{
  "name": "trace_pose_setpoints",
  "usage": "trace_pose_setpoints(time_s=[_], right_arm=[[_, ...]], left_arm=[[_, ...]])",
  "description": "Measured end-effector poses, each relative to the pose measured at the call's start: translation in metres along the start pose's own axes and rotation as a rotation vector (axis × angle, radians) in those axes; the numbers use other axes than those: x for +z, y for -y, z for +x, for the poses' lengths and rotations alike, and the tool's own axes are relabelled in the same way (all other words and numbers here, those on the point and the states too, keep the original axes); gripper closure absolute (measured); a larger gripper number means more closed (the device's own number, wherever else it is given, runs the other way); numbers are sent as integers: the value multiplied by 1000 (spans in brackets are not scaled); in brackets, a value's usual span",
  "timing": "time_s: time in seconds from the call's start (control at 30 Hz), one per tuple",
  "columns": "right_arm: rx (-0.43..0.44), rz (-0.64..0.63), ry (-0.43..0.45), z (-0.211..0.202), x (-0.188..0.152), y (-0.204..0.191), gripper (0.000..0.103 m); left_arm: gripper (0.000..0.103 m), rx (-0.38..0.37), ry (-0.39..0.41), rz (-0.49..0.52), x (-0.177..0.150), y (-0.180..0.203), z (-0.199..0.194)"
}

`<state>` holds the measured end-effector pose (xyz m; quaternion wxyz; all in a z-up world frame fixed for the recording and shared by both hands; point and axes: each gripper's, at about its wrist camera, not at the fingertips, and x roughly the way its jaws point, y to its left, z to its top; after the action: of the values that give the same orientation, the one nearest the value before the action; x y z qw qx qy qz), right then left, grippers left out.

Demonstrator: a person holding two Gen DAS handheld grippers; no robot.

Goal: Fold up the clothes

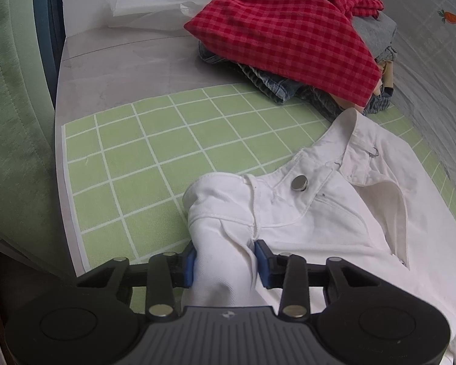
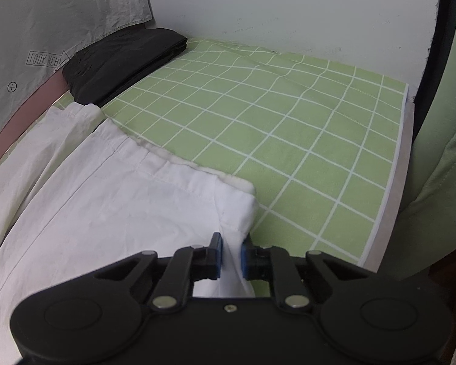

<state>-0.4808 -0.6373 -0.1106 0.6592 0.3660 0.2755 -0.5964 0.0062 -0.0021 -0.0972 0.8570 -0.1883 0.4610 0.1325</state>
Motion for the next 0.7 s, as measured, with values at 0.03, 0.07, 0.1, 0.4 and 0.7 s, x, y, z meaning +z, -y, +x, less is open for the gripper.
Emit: trace_pose_setpoints(time_s=[0.03, 0.07, 0.1, 0.4, 0.7], right_arm=[[4, 4, 5, -1, 1, -1, 91], [10, 9, 11, -3, 2, -2, 92], [20, 14, 18, -4, 3, -3, 92], [155, 60, 105, -24, 36, -25, 93], [343, 1, 220, -37, 107, -105, 94]], left_arm=[[71, -4, 2, -3, 0, 1, -1], [74, -4, 7, -3, 0, 3, -3], [78, -6, 14, -4, 0, 5, -6], [89, -82, 102, -48, 20, 33, -39], [91, -209, 199, -71, 53, 96, -64]])
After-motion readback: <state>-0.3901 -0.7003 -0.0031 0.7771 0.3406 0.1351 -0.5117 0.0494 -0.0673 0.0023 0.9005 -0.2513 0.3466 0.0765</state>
